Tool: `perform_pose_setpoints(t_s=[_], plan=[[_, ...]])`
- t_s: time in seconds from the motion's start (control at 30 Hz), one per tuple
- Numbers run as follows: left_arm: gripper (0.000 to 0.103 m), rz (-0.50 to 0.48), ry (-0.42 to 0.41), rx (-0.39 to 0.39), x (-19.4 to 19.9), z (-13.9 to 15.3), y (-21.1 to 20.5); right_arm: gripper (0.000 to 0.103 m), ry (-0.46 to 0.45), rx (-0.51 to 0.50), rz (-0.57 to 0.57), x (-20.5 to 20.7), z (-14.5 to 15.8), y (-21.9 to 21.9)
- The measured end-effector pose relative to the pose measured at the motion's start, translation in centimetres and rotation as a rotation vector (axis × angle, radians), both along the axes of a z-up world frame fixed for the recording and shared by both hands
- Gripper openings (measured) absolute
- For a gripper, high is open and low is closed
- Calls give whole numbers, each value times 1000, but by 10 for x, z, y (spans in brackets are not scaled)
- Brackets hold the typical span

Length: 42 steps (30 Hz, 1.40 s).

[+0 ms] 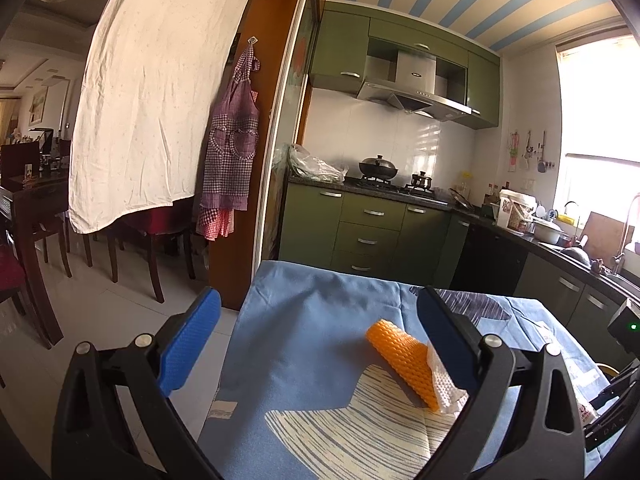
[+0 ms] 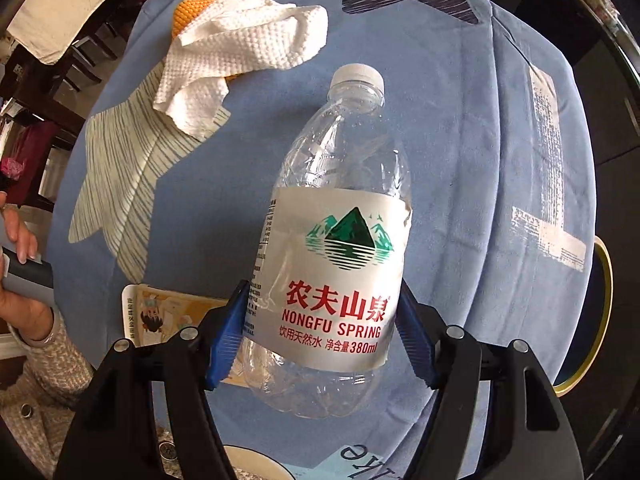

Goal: Collect trash
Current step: 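Lift the water bottle and carry it over the bin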

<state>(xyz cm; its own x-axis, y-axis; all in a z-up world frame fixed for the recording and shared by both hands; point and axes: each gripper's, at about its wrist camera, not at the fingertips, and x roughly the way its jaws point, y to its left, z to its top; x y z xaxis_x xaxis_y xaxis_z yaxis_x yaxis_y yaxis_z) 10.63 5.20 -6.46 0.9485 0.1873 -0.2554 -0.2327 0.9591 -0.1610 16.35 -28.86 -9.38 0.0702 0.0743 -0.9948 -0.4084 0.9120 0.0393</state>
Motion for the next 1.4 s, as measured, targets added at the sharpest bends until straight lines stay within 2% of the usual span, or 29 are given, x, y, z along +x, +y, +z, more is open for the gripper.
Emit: perform_pose_setpoints(t_s=[0.13,0.23,0.33,0.47,0.57,0.67,0.77,0.97,1.2,1.4], plan=[[94,-3,1,1,1,-1,-1,68,-5,-47,10,6,-2,-4],[94,-11,6,4,2,-2,-1,67,-30,-124,50,2,0,-4],[94,-12,4,10,3,-2,-2,67,-156,-302,129,-11,5,-1],[94,-13,6,9,3,-2,-3,66,-227,-383,180,-35,10,-3],[94,-14,7,11,3,-2,-4,66,-210,-334,151,-40,13,-7],[94,-10,3,18,2,-2,-5,66,-158,-183,70,-37,20,-21],[94,-12,5,23,3,-2,-7,66,-132,-79,8,-33,23,-22],[94,-11,9,36,4,-3,-9,66,-107,62,-82,-33,43,-50],[94,-12,8,42,4,-3,-10,66,-157,122,-183,-30,67,-99],[94,-22,10,53,6,-2,-11,66,-237,116,-389,-21,89,-195]])
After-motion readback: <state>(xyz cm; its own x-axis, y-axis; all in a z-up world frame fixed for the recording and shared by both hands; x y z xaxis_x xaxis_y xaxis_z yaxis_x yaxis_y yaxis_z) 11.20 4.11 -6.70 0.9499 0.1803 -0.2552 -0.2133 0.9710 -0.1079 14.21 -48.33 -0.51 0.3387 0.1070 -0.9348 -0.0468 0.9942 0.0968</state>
